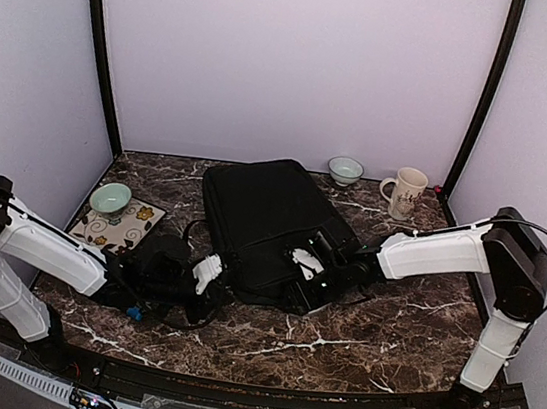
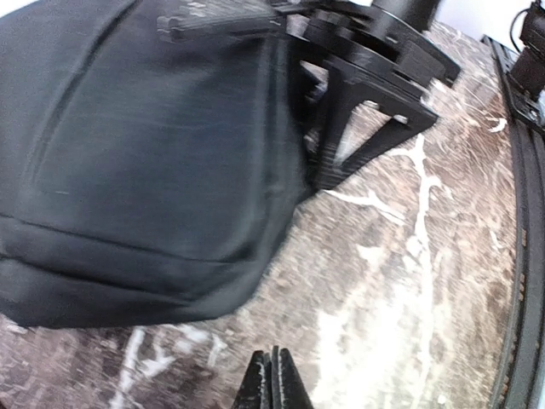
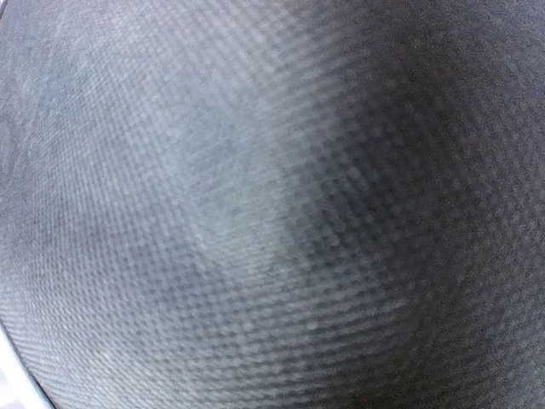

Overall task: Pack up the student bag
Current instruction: Move the student bag to the center of the board.

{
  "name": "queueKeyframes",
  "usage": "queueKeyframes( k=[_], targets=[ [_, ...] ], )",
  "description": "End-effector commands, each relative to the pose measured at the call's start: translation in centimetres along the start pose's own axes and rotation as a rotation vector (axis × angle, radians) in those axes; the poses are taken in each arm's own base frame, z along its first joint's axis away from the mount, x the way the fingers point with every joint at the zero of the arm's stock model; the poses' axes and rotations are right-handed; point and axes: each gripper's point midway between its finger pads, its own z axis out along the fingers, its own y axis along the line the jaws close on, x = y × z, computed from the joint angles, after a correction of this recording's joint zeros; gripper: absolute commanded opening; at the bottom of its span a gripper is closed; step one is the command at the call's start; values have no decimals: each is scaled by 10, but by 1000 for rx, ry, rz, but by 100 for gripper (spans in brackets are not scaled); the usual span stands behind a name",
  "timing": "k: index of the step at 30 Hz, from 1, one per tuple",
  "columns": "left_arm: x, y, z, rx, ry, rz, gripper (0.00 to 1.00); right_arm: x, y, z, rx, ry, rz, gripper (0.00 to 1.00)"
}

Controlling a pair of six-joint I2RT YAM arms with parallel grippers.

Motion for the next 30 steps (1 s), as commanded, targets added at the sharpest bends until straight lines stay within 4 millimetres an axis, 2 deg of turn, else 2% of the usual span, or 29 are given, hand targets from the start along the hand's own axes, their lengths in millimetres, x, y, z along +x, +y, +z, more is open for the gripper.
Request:
queueKeyframes(
  k=[1, 9, 11, 14, 18, 23, 24, 25, 27, 29, 30],
  targets=[
    [-5, -19, -4, 71, 21, -28, 0, -21, 15, 12, -42, -55, -15, 61],
    [-13, -60, -10, 217, 64, 61, 0, -35, 24, 20, -59, -70, 21, 60],
    [-18, -68, -13, 252, 57, 68, 0, -47, 27, 15, -58, -93, 17, 60],
    [-32, -76, -19, 290, 16, 61, 0, -50, 27, 8, -46, -104, 16, 60],
    [-40, -75, -22, 284, -2, 51, 0, -49, 26, -2, -32, -120, 27, 60],
    [-44, -55, -32, 161, 5, 81, 1, -29, 23, -14, -24, -93, 31, 61],
    [-46, -49, -35, 123, -9, 78, 3, -26, 24, -18, -30, -94, 25, 61],
    [-50, -45, -40, 98, -22, 74, 11, -24, 25, -22, -34, -98, 17, 62],
    [-56, -35, -49, 38, -44, 70, 37, -23, 26, -32, -28, -95, -4, 63],
    [-65, -16, -58, -71, -80, 52, 53, -19, 25, -42, -6, -85, -27, 65],
    [-69, -7, -63, -124, -100, 38, 57, -18, 24, -50, 5, -85, -39, 65]
  ],
)
